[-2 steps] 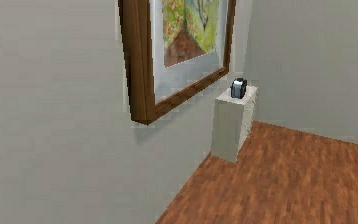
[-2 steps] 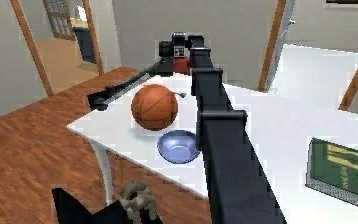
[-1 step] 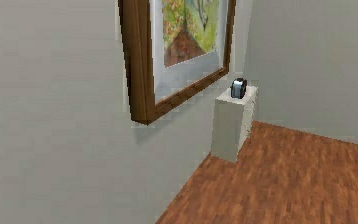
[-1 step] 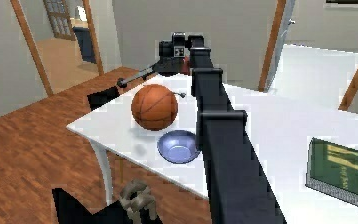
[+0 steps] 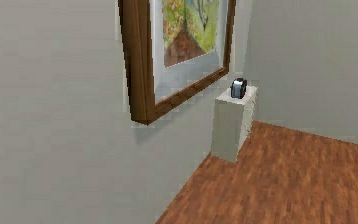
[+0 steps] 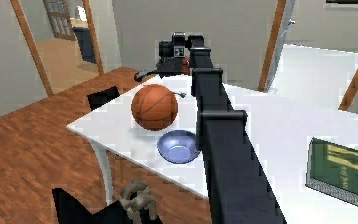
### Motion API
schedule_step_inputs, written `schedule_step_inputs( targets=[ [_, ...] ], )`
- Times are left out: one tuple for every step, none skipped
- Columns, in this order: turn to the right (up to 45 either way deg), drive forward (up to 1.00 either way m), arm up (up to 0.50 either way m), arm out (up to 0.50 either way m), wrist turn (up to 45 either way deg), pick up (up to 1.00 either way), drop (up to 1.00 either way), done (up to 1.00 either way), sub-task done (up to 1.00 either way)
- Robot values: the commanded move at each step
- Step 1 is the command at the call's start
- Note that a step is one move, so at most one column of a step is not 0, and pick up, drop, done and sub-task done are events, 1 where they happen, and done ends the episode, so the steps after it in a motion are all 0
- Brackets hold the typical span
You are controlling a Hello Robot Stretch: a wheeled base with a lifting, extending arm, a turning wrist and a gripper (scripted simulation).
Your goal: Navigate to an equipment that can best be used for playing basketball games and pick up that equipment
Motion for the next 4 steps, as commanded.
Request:
schedule_step_inputs(
  targets=[
    [0.0,0.00,-0.20,0.00,0.0,0.00,0.00,0.00,0.00],
    [0.0,0.00,0.00,0.00,0.0,1.00,0.00,0.00,0.00],
    [0.0,0.00,0.10,0.00,0.0,0.00,0.00,0.00,0.00],
    [0.0,0.00,0.00,0.00,0.0,0.00,0.00,1.00,0.00]
  ],
)
